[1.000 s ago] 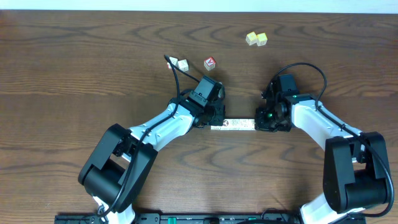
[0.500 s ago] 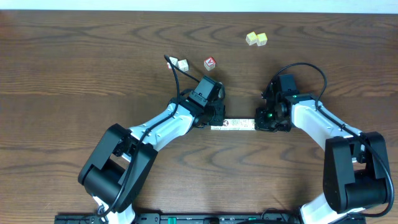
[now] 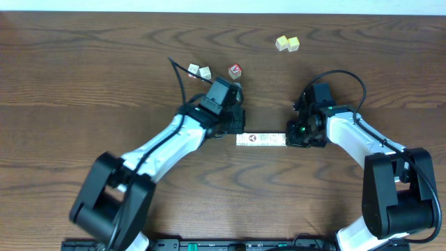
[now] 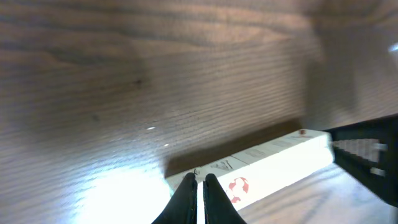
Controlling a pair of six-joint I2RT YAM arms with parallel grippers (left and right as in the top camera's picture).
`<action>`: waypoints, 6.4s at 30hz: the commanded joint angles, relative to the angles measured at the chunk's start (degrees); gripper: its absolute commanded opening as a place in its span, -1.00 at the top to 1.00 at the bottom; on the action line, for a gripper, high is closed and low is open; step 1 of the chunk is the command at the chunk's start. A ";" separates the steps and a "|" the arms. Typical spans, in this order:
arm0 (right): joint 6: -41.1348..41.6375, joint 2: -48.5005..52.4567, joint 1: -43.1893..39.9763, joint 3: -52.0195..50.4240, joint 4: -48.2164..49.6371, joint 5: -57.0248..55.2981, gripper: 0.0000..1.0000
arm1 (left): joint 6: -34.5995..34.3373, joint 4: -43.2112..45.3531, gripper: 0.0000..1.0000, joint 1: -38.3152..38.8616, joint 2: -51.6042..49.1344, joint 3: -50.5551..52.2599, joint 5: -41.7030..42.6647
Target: Lift 5 blocks
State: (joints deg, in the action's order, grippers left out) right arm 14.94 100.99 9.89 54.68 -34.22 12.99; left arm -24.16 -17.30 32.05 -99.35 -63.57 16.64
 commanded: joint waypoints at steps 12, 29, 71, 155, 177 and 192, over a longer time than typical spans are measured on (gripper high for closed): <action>0.72 -0.59 0.66 0.74 0.22 -0.55 0.98 | -6.60 -10.12 0.86 -5.79 -3.56 0.46 -2.01; 0.70 -0.59 0.68 0.74 0.37 -0.55 0.98 | -6.58 -2.78 0.86 -4.39 -8.15 0.46 3.91; 0.66 -0.59 0.72 0.72 0.83 -2.45 0.98 | -11.58 -2.21 0.85 0.07 -12.22 0.46 -1.68; 0.26 -0.57 0.72 -0.15 1.22 2.93 0.98 | -9.11 -11.76 0.86 -4.94 -11.21 0.46 -1.92; 0.26 -0.57 0.72 -0.15 1.27 2.95 0.98 | -6.56 -6.23 0.86 -2.69 -11.13 0.46 11.26; 0.26 -0.61 0.72 -0.13 1.07 4.02 0.98 | -6.56 -5.49 0.86 -2.56 -10.99 0.33 12.96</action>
State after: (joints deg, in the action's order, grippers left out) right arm 14.92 100.99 9.87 54.68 -32.99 15.20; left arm -31.46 -23.07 29.15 -109.62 -63.77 27.14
